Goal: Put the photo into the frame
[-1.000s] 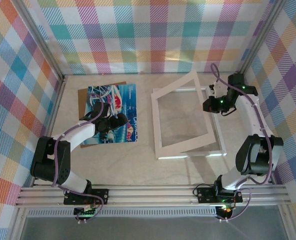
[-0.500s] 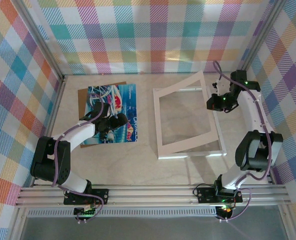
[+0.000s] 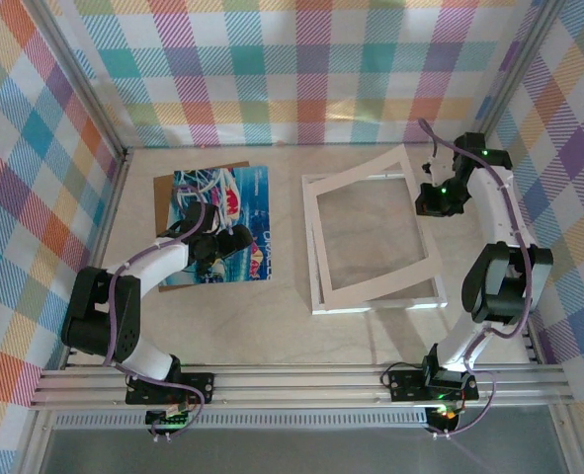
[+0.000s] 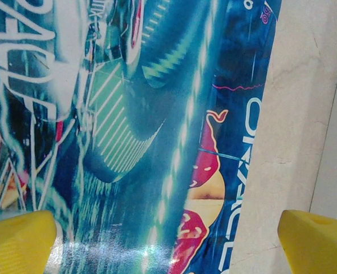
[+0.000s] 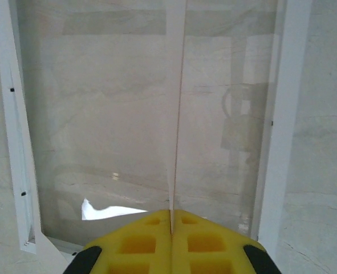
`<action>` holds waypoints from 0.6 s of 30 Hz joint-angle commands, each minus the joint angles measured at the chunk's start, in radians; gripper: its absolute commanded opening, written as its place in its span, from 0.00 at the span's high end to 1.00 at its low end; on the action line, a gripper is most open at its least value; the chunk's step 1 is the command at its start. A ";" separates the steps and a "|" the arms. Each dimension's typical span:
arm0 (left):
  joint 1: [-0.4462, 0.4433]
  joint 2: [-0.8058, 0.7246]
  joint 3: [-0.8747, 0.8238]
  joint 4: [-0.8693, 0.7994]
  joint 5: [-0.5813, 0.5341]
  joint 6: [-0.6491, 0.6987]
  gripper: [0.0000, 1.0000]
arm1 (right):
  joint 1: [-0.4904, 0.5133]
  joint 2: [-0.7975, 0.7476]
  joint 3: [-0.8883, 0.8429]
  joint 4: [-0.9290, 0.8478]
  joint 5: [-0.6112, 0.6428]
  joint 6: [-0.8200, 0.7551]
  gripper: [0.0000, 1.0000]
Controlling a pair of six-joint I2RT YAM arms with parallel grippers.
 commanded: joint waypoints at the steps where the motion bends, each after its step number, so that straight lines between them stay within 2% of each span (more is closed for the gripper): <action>1: 0.012 -0.006 0.022 -0.002 0.007 0.000 0.00 | -0.010 -0.007 0.001 0.000 0.016 0.005 1.00; 9: 0.012 -0.007 0.025 -0.006 0.007 0.000 0.00 | -0.010 -0.020 -0.067 0.046 0.013 0.029 1.00; 18: 0.012 -0.015 0.031 -0.020 0.001 0.003 0.00 | -0.016 -0.058 -0.133 0.091 0.118 0.077 1.00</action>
